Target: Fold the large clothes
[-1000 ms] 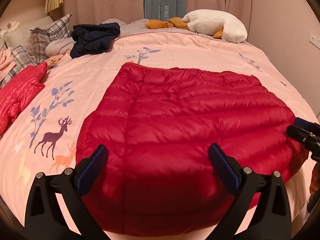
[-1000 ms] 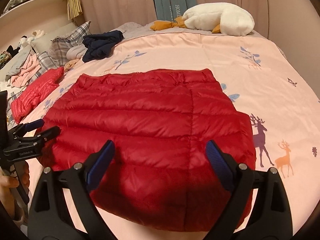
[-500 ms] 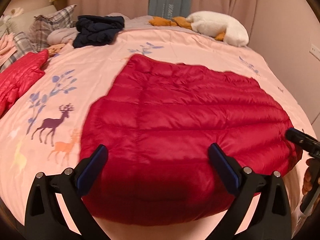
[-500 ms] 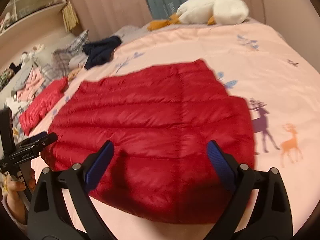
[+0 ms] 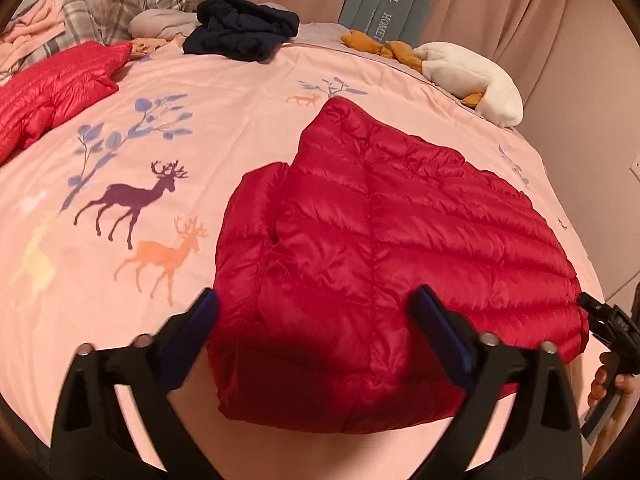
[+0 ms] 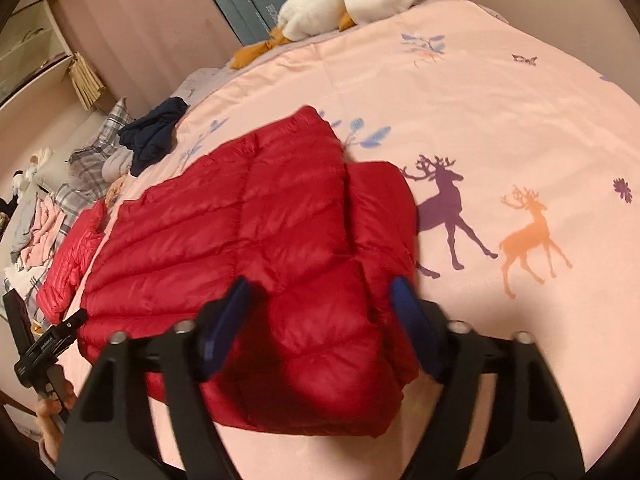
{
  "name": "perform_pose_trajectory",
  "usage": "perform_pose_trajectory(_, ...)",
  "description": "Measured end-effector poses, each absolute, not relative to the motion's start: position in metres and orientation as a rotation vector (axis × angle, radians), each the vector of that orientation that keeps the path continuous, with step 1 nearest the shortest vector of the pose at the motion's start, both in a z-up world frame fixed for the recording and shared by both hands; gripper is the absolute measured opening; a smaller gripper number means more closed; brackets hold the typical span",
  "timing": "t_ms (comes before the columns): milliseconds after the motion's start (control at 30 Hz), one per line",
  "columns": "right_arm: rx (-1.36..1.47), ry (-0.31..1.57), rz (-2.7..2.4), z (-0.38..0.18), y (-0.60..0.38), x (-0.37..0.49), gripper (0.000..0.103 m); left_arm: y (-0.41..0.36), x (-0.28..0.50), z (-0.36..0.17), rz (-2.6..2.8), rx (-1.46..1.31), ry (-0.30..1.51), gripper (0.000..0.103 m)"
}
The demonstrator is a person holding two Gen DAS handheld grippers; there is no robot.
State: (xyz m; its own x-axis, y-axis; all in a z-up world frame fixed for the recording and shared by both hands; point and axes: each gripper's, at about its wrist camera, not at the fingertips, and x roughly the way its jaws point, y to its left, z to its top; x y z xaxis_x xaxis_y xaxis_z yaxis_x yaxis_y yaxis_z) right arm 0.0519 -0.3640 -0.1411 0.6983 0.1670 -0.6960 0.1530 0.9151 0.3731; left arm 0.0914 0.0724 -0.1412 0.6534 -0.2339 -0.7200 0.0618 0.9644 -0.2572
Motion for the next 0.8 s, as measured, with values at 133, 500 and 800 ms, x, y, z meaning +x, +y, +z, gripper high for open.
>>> perform_pose_trajectory(133, 0.385, 0.796, 0.013, -0.136, -0.359, 0.059, 0.038, 0.065, 0.088, -0.140, -0.188, -0.184, 0.841, 0.071)
perform_pose_trajectory(500, 0.350, 0.794, -0.039, -0.136, -0.357, 0.065, 0.043, 0.060, 0.085, -0.143, -0.180, -0.165, 0.863, 0.062)
perform_pose_trajectory(800, 0.176, 0.648, 0.001, -0.093, -0.318, 0.037, 0.068, 0.054, 0.070, -0.113, -0.113, -0.084, 0.749, 0.084)
